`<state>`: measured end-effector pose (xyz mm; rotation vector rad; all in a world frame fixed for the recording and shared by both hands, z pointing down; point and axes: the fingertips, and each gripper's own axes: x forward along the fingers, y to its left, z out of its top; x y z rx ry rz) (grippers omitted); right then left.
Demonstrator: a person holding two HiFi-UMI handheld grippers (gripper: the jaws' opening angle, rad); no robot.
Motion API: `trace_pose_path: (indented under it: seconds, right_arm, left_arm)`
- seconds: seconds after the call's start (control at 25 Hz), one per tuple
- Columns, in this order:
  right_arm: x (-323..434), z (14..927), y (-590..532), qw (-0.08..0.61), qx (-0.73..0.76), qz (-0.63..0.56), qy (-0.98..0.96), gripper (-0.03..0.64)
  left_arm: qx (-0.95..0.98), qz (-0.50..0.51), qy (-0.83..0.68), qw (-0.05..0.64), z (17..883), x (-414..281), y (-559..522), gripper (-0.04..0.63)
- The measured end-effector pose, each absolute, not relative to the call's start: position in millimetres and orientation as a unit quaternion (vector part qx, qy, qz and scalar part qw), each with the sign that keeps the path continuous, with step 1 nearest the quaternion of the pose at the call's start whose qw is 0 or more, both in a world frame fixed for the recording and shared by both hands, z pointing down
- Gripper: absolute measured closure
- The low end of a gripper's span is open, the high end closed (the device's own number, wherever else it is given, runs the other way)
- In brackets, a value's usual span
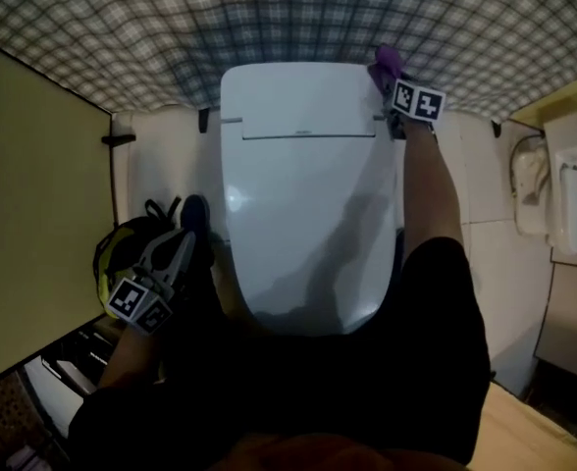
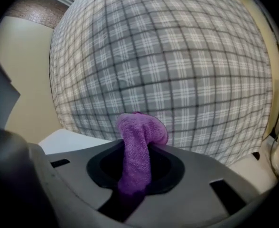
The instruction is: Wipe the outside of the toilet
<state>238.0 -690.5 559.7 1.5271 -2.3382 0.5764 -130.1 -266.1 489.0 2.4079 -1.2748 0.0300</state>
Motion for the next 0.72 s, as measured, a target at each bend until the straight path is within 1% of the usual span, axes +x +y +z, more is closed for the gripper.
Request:
trace_pose_path:
  seconds: [0.12, 0.32, 0.56, 0.72]
  right_arm:
    - [233, 564, -697, 0.140, 0.515, 0.220, -0.817, 0.525]
    - [240, 577, -655, 0.175, 0.497, 0.257, -0.810, 0.525]
    - [258, 592, -541, 0.200, 0.483, 0.276, -0.806, 0.525]
    - [272, 602, -446, 0.196, 0.472, 0.296, -0.807, 0.525]
  left_arm:
    - [0.863, 0.019, -0.461, 0.207, 499, -141, -268, 0.592]
    - [0.858, -0.002, -0.469, 0.207, 491, -149, -247, 0.592]
    - [0.868, -0.022, -0.464, 0.175, 447, -132, -199, 0.592]
    - [0.877, -0.037, -0.458, 0.142, 415, -119, -162, 0.592]
